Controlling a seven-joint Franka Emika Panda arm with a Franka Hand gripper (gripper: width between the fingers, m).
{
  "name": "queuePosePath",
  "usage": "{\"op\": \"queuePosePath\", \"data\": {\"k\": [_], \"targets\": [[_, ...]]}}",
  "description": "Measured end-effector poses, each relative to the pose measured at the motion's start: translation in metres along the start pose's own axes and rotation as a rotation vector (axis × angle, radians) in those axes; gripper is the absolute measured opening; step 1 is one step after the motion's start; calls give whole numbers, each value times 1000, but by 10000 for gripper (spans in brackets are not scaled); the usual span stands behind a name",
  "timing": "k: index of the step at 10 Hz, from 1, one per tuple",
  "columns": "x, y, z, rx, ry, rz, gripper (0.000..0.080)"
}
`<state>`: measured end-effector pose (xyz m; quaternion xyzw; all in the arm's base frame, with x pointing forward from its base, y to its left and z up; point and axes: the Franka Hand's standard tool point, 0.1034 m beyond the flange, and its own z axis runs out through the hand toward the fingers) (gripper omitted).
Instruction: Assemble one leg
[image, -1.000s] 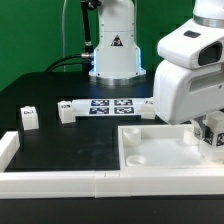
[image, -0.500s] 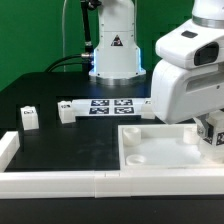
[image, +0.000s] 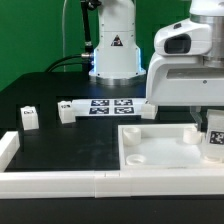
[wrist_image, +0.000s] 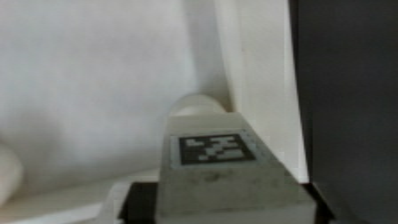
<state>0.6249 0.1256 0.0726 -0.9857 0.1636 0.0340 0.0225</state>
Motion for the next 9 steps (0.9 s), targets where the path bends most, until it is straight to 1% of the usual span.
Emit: {"op": "queuePosePath", "data": {"k": [1, 2, 3, 4, 6, 7, 8, 9], "targets": [[0, 0, 1, 2, 0, 161, 295], [0, 0, 1, 2, 3, 265, 295], [1, 0, 1, 6, 6, 341, 295], [1, -1, 1, 14, 4, 477, 295], [0, -3, 2, 24, -7, 631, 295], [-1, -4, 2, 25, -8, 624, 406], [-1, -4, 2, 25, -7, 584, 406], [-1, -5, 1, 26, -6, 536, 590]]}}
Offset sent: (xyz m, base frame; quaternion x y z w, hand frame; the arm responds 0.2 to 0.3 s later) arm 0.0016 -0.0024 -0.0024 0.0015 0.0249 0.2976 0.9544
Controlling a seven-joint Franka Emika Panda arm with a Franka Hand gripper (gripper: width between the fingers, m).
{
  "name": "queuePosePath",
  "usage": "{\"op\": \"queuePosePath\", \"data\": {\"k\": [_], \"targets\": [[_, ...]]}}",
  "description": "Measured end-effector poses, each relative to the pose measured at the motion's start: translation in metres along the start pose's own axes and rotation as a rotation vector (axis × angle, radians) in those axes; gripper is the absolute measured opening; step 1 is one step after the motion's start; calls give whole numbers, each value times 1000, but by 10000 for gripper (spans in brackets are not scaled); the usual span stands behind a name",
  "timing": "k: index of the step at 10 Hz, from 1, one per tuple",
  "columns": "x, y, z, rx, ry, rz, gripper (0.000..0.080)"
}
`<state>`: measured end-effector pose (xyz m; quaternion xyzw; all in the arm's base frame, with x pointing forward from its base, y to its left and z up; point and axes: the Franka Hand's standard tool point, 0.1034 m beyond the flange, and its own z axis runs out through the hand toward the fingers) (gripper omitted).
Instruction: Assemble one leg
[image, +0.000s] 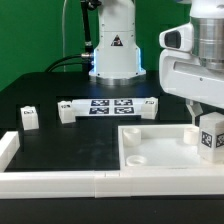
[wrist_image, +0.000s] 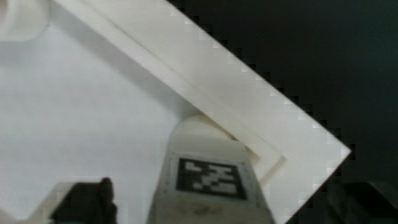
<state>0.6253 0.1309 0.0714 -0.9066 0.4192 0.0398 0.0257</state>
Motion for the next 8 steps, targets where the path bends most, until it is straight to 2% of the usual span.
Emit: {"op": "queuePosePath", "data": {"k": [1, 2, 5, 8], "targets": [[-2, -1, 0, 0, 0, -25, 636], [-3, -2, 0, -5, 5, -182, 636], [-1, -1, 4, 11, 26, -620, 649], [7, 1, 3, 6, 34, -1005, 649]]}}
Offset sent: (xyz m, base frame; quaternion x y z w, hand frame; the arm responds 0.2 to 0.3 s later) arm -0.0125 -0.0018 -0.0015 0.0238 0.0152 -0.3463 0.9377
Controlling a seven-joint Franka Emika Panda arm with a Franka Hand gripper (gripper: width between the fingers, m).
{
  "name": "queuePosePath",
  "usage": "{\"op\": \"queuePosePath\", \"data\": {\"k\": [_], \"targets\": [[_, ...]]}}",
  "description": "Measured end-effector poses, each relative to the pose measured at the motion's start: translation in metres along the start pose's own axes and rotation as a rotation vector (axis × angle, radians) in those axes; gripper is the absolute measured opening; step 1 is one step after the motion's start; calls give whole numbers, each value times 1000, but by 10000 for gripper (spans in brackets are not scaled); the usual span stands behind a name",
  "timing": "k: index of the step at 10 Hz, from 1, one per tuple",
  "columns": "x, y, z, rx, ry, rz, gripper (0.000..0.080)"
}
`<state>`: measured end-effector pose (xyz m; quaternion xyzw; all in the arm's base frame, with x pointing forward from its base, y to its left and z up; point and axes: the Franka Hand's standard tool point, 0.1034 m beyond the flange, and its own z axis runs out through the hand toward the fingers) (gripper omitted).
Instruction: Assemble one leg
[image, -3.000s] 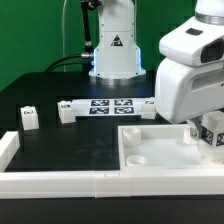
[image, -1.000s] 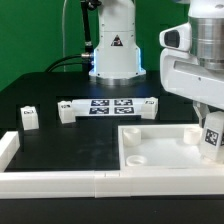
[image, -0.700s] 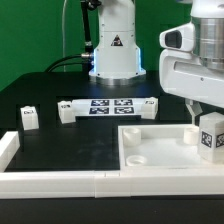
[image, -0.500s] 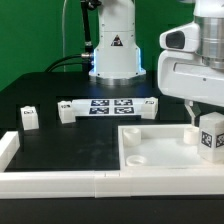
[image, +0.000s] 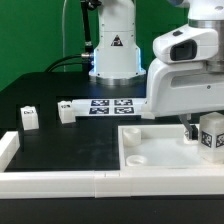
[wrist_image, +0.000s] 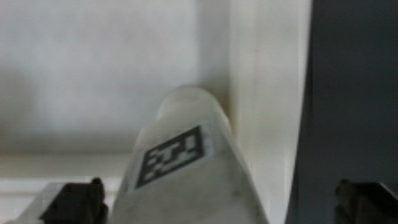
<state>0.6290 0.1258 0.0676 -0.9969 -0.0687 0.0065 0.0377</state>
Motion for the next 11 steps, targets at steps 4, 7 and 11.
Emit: {"op": "queuePosePath", "data": {"k": [4, 7, 11], "targets": [[0, 4, 0, -13, -2, -375, 649], [0, 3, 0, -12, -3, -364, 364], [0, 4, 0, -13, 8, -165, 290]]}}
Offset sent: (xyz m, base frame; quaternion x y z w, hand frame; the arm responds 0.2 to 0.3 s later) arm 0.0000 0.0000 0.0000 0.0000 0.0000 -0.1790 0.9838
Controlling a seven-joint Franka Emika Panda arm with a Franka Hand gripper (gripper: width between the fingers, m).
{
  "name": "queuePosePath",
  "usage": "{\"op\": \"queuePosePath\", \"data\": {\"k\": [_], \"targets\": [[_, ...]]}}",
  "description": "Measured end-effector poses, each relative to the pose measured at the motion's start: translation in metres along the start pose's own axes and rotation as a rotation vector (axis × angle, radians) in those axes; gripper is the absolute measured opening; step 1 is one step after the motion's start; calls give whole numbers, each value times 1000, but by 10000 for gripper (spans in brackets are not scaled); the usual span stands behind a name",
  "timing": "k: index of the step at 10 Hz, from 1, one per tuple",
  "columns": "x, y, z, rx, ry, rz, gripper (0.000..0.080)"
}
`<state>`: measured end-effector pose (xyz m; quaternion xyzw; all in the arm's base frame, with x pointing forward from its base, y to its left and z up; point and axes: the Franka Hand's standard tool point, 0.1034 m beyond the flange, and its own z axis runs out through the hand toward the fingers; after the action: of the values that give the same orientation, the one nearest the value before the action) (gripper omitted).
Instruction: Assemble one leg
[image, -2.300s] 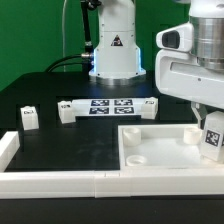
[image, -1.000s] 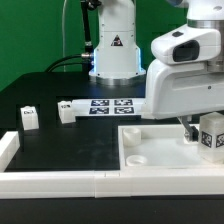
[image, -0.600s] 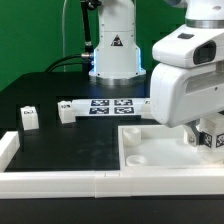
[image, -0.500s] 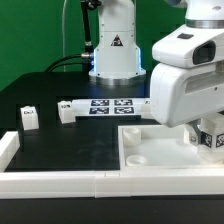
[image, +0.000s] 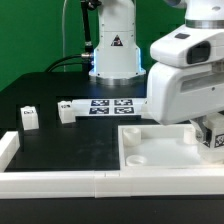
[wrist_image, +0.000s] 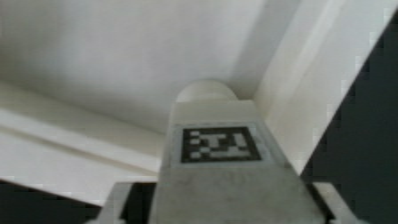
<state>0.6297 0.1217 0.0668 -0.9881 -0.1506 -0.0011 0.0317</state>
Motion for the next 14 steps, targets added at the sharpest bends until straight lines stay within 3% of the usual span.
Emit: {"op": "queuePosePath", "data": {"k": [7, 11, 12, 13, 14], "targets": [[-1, 5, 1, 14, -3, 905, 291], [-1, 5, 1, 20, -8, 1195, 310], [-1, 4, 1, 20, -8, 1168, 502], [-1, 4, 1, 20, -8, 1131, 502], [-1, 4, 1, 21, -7, 1114, 619]]}}
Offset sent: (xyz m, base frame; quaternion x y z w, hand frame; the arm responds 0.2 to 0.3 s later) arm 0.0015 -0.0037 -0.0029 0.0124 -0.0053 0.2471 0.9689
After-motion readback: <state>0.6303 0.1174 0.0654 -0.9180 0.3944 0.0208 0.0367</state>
